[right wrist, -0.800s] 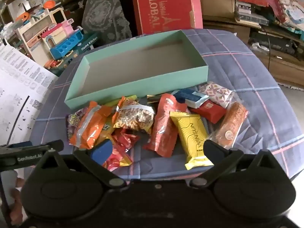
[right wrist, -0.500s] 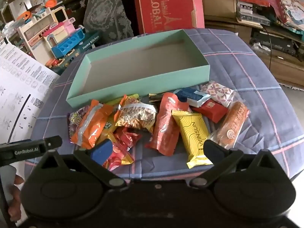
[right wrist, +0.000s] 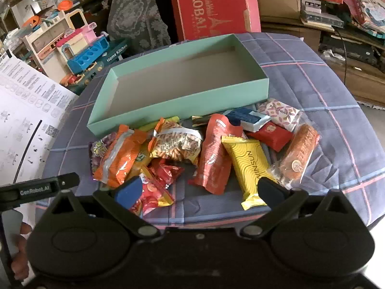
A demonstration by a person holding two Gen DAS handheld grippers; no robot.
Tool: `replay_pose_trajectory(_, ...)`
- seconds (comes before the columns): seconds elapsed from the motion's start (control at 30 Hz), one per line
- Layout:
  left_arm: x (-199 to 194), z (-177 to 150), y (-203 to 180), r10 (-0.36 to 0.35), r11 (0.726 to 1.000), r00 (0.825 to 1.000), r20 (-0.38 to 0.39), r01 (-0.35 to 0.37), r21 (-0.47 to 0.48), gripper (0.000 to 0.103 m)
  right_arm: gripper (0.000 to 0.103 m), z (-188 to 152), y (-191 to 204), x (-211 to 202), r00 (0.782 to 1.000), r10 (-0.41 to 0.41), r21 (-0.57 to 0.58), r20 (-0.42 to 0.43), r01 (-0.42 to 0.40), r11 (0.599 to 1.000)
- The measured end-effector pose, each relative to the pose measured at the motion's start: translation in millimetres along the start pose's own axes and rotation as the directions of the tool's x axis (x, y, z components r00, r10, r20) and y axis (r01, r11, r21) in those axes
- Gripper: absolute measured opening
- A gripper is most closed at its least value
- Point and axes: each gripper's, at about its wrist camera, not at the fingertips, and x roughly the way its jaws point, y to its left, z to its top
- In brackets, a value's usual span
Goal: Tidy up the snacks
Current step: 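Lower both grippers toward the snack pile beside the green tray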
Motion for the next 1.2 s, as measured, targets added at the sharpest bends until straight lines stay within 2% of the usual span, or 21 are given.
replay_pose_trajectory(0.87, 18, -5, 0, -0.004, 1.000, 0.999, -0.054, 0.005, 0.021, 0.103, 0.103, -6, 4, 16, 0.998, 0.040, 0.008, -0.058, -0.039, 0.999)
replay_pose_trajectory(0.97, 24, -2, -1, -0.013, 0.999, 0.999, -0.050, 0.015, 0.045, 0.103, 0.103, -7, 1, 17, 0.997, 0.052, 0.023, -0.052, -0.051, 0.998)
replay_pose_trajectory(1.2, 42, 11, -27, -0.080, 0.983, 0.996, -0.048, 0.087, 0.162, 0.103, 0.091, -11, -4, 20, 0.997, 0.047, 0.044, -0.053, -0.045, 0.998)
